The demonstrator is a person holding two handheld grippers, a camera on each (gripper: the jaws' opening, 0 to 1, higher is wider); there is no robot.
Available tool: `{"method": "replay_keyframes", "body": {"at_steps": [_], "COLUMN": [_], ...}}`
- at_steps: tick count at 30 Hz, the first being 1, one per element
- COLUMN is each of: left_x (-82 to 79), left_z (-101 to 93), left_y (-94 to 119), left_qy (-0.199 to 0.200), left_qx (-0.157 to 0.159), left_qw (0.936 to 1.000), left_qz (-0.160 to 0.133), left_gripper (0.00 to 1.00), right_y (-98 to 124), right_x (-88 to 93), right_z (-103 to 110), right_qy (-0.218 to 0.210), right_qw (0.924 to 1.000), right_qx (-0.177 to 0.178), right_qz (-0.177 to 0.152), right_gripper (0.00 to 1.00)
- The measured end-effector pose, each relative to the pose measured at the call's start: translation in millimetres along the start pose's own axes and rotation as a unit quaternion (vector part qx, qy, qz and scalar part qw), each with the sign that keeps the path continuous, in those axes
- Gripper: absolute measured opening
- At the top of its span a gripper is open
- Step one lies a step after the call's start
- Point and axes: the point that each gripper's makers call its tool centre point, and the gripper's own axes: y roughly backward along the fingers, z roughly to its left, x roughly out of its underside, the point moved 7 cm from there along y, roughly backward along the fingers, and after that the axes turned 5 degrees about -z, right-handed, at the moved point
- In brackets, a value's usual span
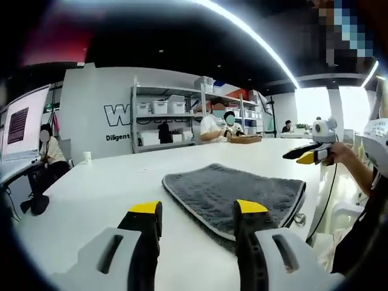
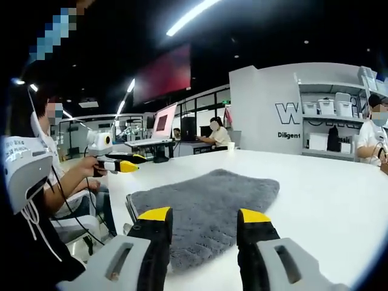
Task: Open the folded towel by lifting each exposed corner and separating the folded layers until the towel lies flat within the target outline without major curled edges
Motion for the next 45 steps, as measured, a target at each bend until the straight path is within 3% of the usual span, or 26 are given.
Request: {"method": "replay_keyframes", "body": {"at_steps": [12,14,22,39,45], "left_x": [8.7,14.0,19.2,35.8,37.8], "left_z": [-3.3,-3.6,-7.3,-11.5,-16.6], "left_y": [-2.3,-2.8,-2.8,-0.2,0.7], "left_qy": [-0.006,-0.022,-0.021,-0.052,-0.077], "left_qx": [0.002,-0.004,0.007,0.021,0.036], "left_qw": [0.9998,0.9991,0.9988,0.9939,0.9911], "left_qz": [0.019,0.037,0.044,0.095,0.102], "left_gripper": [0.49,0.49,0.5,0.52,0.46], "right_y": [-0.7,-1.3,-1.6,-2.4,-2.9], "right_x": [2.2,2.7,5.7,5.4,5.6], "right_z": [0.0,-0.1,1.6,1.9,2.3], "right_qy": [-0.004,-0.005,-0.005,-0.008,-0.008], "right_qw": [1.0,1.0,0.9999,0.9999,0.9999], "right_qx": [-0.002,-0.001,-0.005,-0.005,-0.006], "right_qz": [0.002,0.002,0.008,0.008,0.009], "right_gripper": [0.39,0.39,0.39,0.4,0.39]}}
